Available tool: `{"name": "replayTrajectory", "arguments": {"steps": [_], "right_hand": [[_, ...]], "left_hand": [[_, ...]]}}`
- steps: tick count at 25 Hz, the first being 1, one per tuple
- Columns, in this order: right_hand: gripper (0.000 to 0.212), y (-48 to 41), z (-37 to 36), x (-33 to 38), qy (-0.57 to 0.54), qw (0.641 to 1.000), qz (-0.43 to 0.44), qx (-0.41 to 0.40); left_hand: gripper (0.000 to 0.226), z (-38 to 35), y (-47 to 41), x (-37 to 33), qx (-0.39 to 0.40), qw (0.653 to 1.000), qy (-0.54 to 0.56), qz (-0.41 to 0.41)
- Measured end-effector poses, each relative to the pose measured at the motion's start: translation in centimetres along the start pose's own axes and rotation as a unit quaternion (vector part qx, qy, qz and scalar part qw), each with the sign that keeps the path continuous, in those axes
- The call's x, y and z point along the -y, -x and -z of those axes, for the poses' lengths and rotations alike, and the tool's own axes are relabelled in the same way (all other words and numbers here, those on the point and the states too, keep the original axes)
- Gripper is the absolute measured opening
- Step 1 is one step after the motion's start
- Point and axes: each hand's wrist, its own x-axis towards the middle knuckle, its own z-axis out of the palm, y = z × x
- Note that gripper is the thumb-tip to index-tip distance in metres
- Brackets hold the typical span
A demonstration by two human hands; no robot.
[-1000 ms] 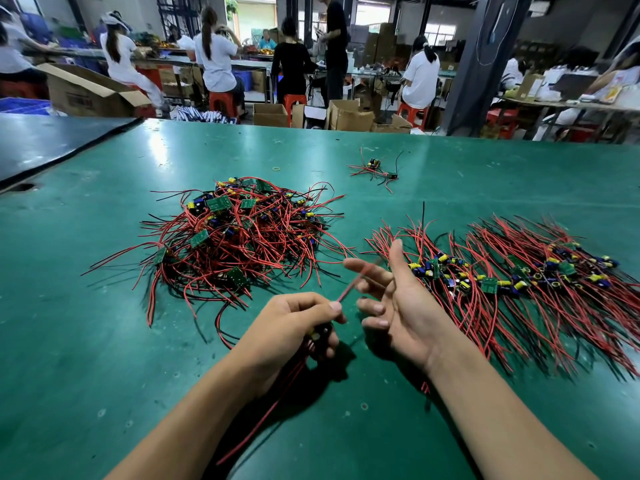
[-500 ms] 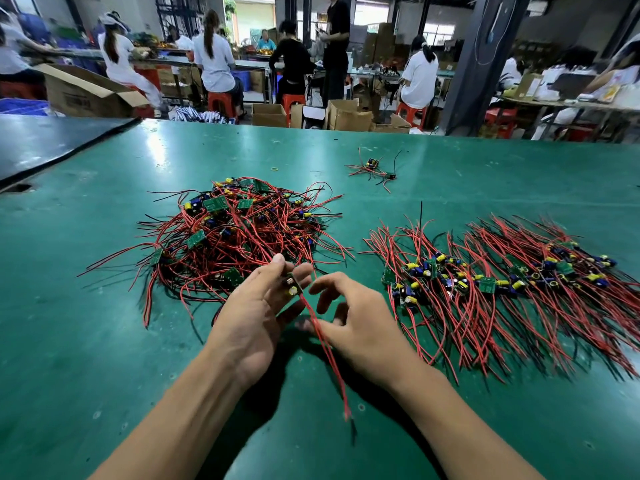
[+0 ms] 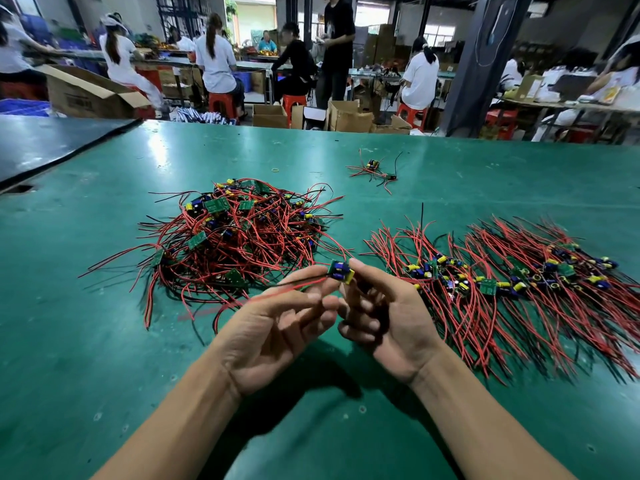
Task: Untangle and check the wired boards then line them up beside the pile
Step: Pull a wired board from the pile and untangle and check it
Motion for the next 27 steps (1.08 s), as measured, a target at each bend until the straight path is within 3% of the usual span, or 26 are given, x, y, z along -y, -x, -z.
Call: {"name": "replayTrajectory", "arguments": {"steps": [3,5,9,13,17,21,23,27], "right_hand": [[0.038,0.3,0.2,0.2,0.034,0.998,-0.050,0.018],[0.034,0.4,0.1,0.0,0.096,0.993,-0.067,0.008],[0.030,0.2,0.3,-0.2,0.155,0.987,-0.034,-0.032],[0.023,-0.4,0.8,-0.5,0.187,0.981,0.004,-0.054],[0.023,-1.0,1.1,-0.8,0.137,0.988,-0.016,-0.064],[0.027,-1.6,1.5,-0.6,0.079,0.994,-0.008,-0.077],[0.028,-1.5,1.5,-0.8,0.100,0.992,0.007,-0.076],[0.030,-0.8,0.9,-1.9,0.192,0.981,-0.003,-0.039]], "left_hand": [[0.024,-0.2,0.0,-0.1,0.008,0.997,-0.061,0.044],[0.028,-0.3,0.1,0.1,0.023,0.991,-0.123,0.043],[0.012,-0.2,-0.1,1.0,0.010,0.987,-0.159,0.008],[0.015,0.2,-0.5,1.2,-0.017,0.984,-0.180,0.003],[0.025,0.3,-0.5,1.2,0.000,0.969,-0.247,0.011],[0.015,0.2,-0.7,1.3,-0.031,0.968,-0.248,-0.005],[0.011,0.0,-0.7,1.6,-0.066,0.967,-0.243,-0.025],[0.024,-0.2,-0.7,2.0,-0.090,0.955,-0.275,-0.073]]}}
